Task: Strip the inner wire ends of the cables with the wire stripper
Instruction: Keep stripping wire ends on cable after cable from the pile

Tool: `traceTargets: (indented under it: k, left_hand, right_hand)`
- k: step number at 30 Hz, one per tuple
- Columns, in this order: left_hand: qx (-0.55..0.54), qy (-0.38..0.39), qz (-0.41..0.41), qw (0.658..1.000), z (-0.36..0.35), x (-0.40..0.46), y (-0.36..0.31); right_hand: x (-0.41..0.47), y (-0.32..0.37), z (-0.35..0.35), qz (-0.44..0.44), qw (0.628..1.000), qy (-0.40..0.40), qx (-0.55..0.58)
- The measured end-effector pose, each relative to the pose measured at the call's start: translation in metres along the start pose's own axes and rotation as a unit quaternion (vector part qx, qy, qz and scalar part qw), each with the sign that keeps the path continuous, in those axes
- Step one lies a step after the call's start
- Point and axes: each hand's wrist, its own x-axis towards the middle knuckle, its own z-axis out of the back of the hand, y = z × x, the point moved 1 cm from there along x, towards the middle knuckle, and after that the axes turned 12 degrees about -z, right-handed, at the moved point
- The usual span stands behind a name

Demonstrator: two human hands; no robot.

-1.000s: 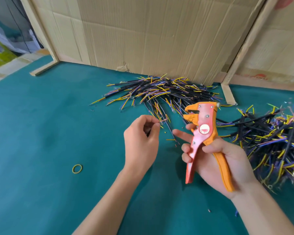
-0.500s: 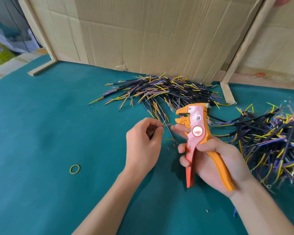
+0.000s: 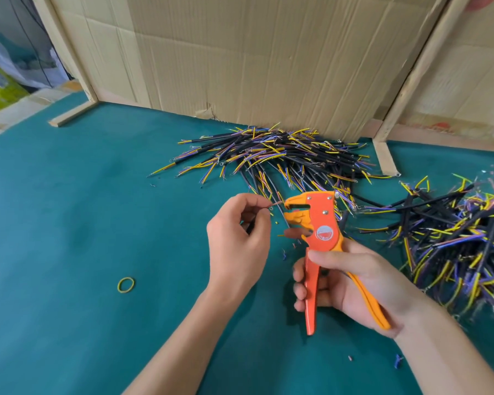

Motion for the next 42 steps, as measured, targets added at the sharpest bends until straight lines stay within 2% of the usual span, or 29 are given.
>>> traceTargets:
  k: [9, 27, 39, 42]
  left_hand:
    - [0.014, 0.039, -0.03, 0.999, -0.002, -0.002, -0.001]
    - [0.006, 0.044, -0.012, 0.999, -0.001, -0.001, -0.002]
    - [-0.047, 0.053, 0.003, 0.997, -0.001, 0.0, 0.0]
    - [-0.065, 0.05, 0.009, 0.997, 0.0, 0.001, 0.0]
  right_hand:
    - [-0.002, -0.001, 0.002, 0.004, 1.0, -0.011, -0.024]
    - [0.0, 0.0, 0.002, 0.003, 0.999, 0.004, -0.04]
    - [-0.004, -0.001, -0.006, 0.013, 0.998, -0.035, -0.059]
    - [0.002, -0.004, -0.012, 0.038, 0.995, -0.068, -0.055]
